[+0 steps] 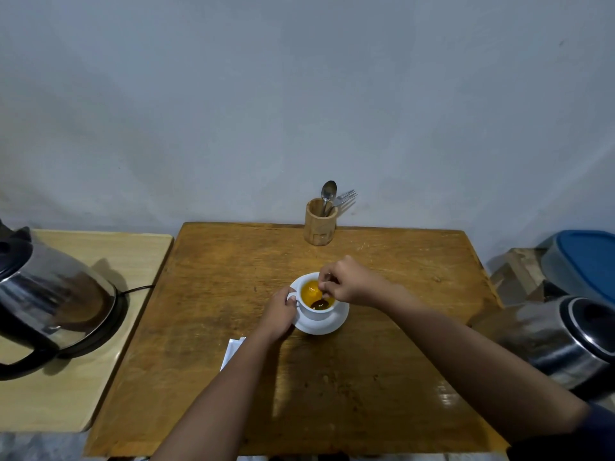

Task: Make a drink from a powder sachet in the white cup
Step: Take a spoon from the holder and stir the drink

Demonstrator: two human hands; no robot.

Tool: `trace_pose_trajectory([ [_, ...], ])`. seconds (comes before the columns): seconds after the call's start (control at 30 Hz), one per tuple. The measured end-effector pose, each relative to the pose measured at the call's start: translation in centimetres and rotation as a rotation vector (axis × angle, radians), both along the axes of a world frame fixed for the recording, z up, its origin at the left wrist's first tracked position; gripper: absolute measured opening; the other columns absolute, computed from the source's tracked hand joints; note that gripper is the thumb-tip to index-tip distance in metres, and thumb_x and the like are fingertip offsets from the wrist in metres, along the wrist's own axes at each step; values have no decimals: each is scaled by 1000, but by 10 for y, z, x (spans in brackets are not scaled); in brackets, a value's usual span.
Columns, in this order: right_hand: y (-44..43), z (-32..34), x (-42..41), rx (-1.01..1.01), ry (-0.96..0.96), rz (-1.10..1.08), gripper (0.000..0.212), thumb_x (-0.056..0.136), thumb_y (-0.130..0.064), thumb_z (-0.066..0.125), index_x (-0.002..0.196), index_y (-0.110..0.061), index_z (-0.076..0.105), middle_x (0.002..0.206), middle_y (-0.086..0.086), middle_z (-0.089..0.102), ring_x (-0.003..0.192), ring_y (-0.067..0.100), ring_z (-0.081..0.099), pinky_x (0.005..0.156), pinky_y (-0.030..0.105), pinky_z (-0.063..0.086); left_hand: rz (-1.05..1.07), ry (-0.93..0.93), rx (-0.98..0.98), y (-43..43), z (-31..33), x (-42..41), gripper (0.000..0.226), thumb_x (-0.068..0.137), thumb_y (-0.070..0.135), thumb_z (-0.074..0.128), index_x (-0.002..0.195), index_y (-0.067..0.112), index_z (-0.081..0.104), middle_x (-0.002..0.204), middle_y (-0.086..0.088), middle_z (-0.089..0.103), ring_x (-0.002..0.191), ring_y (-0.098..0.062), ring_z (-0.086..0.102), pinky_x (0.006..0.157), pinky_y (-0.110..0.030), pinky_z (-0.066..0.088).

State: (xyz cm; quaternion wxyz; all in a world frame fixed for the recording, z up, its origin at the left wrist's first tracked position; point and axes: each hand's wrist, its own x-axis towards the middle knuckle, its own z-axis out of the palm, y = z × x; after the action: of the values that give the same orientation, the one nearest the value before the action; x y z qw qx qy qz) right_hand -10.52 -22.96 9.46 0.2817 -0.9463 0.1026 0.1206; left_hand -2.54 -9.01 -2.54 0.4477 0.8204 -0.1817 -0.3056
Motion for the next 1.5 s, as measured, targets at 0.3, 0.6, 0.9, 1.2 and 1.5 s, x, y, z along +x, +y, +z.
trace_pose_trajectory([
  [0.3,-17,14,-17,30,-168,21,13,89,-15,56,93,-14,68,96,6,71,89,20,64,81,46,55,4,5,-3,1,0,0,24,95,16,39,113,10,55,114,-14,59,100,-25,54,83,-34,41],
  [0.6,-37,21,-27,158,-231,-58,11,88,-12,60,89,-9,71,87,5,73,84,14,66,81,30,54,-3,-2,-29,1,1,-3,17,96,15,38,103,15,54,106,-10,58,94,-22,52,81,-34,41],
  [0.9,-68,5,-48,857,-536,-908,15,90,4,51,80,0,61,78,18,67,53,13,70,52,14,56,25,8,-47,1,2,-4,20,96,16,39,104,11,56,105,-10,59,92,-20,52,79,-31,40],
  [1.2,-69,-66,-92,1288,-533,-1573,17,94,1,43,95,7,59,98,23,63,73,22,68,49,18,57,11,-9,-76,3,5,-5,15,96,15,38,99,17,53,102,-6,56,91,-18,50,70,-28,40],
  [1.5,-46,-111,-104,965,-279,-1505,15,87,-2,54,73,-4,59,95,32,63,71,22,60,71,22,57,17,16,-73,3,3,-6,15,97,17,38,101,18,53,105,-5,57,96,-18,52,81,-29,38],
])
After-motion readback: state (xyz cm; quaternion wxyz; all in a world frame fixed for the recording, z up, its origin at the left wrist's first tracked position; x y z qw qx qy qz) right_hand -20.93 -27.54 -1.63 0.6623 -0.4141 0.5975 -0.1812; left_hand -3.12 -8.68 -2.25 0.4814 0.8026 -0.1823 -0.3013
